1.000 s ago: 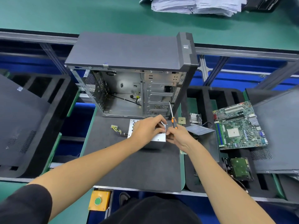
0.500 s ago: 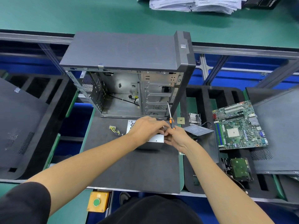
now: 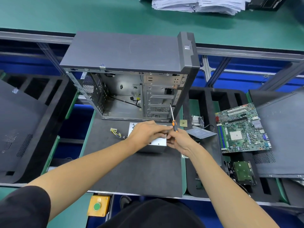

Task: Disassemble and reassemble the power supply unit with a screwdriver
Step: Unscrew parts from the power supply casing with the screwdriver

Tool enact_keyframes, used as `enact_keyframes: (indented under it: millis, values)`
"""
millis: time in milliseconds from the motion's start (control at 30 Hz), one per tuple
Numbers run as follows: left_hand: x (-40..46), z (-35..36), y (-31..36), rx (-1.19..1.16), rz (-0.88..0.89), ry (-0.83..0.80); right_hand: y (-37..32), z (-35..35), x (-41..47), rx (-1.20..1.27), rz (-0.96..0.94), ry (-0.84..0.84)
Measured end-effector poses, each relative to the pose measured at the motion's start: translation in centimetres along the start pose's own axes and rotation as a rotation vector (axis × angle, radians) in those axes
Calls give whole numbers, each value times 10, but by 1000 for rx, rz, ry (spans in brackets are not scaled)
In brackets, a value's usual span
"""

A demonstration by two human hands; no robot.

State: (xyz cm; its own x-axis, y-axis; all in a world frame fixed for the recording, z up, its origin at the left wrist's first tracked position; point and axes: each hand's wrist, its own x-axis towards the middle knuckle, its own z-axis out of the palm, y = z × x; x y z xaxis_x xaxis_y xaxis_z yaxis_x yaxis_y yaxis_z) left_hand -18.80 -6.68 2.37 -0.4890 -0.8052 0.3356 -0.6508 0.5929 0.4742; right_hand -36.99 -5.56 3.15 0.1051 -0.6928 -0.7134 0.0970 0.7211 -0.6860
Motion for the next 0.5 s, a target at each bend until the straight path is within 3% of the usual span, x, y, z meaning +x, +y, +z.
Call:
enact_keyframes:
  millis: [167, 367, 500]
  values:
    - [-1, 3, -6, -105, -54, 5, 1, 1, 2, -5, 8, 10]
    - [-1, 5, -11, -71, -31, -20, 0, 1, 1, -18, 6, 9]
    - [1, 3, -10, -174, -172, -128, -3, 0, -3, -24, 2, 16]
